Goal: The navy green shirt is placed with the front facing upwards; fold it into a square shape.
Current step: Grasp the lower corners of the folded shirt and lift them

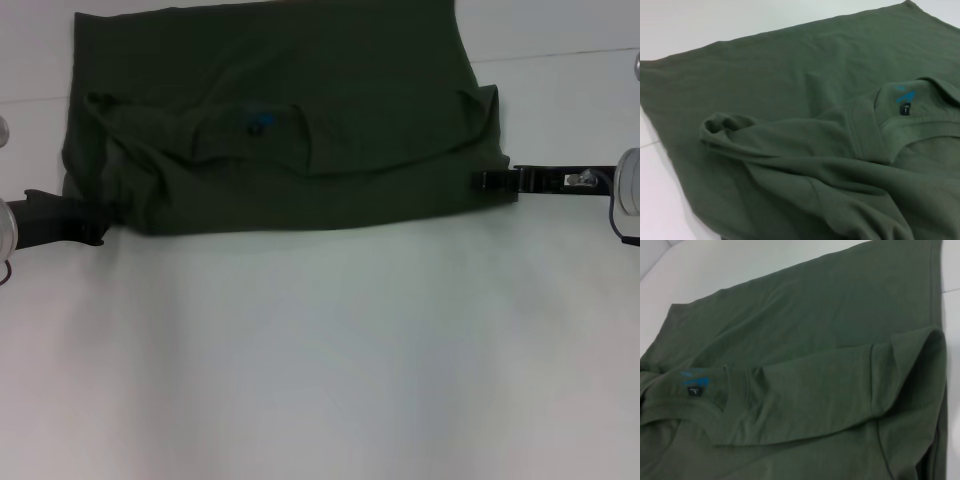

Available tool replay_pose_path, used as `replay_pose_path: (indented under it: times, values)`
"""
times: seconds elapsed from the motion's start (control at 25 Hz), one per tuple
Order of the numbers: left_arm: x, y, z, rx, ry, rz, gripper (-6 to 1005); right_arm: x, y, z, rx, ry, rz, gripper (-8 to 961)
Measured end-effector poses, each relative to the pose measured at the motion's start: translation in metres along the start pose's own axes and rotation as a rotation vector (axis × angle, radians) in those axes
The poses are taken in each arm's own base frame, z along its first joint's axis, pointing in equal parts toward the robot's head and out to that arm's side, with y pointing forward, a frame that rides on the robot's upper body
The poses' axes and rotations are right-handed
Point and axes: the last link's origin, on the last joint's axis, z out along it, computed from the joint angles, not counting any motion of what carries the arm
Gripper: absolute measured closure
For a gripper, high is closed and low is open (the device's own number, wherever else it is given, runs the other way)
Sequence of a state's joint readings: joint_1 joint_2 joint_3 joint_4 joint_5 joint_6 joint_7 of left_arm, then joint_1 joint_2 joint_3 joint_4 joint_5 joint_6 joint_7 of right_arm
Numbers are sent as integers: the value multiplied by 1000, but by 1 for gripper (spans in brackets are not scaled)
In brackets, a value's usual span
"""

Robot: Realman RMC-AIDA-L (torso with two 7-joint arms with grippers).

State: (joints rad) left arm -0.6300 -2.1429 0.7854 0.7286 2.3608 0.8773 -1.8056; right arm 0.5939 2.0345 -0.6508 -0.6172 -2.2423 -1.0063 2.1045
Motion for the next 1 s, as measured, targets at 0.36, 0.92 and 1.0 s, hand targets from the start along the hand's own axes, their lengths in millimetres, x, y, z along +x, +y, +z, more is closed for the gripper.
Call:
replay_pose_path:
  times: [0.36, 0.92, 1.0]
  values:
    - [0, -1, 0, 1, 0, 3, 950, 4, -1, 1, -1, 13, 18, 446]
    - [-1, -2, -1, 7, 2, -2, 951, 7, -8, -4, 13, 3, 33, 874]
    - [-3, -3, -2, 10, 0, -7, 951, 8, -11, -6, 20, -2, 39, 878]
